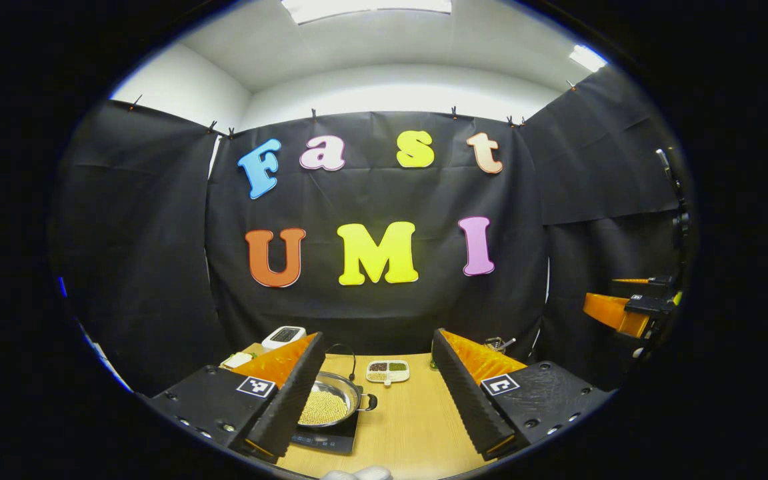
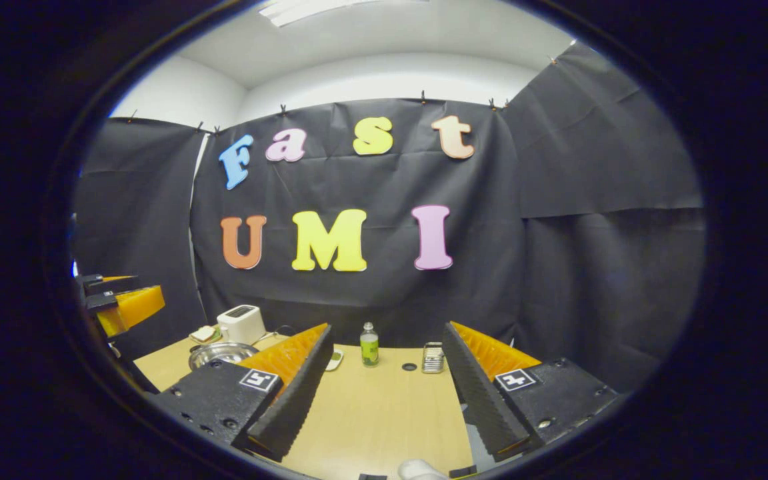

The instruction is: First push the handle of the pot to place it horizontally, then grasp the pot with both hands and set it on the induction cooktop.

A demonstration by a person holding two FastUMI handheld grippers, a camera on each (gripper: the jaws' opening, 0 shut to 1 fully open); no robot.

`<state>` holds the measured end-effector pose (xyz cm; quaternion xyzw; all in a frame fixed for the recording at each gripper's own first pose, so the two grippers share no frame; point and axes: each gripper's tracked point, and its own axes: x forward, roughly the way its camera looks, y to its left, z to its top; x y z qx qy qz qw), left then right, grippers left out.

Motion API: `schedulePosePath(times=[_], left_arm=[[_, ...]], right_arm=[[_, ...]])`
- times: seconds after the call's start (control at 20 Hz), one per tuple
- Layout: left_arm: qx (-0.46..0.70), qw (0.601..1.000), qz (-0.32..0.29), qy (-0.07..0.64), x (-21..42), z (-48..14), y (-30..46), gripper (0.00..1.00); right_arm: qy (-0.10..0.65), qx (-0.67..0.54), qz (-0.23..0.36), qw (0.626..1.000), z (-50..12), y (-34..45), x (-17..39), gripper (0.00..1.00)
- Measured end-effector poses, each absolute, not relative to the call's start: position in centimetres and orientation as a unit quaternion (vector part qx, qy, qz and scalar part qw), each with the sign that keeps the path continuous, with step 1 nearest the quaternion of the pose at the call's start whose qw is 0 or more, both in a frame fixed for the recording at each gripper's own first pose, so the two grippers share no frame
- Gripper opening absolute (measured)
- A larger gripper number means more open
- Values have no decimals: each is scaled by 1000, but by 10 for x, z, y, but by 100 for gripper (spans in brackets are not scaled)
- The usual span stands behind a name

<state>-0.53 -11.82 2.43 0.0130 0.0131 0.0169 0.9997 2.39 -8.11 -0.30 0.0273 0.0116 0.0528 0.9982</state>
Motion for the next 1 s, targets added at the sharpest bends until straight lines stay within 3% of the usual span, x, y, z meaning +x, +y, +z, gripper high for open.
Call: schedulePosePath(times=[1.0], left_arm=[[15,999,33,25,6,25,-143,96]], right_arm=[[19,43,50,998,-15,-129,33,100]])
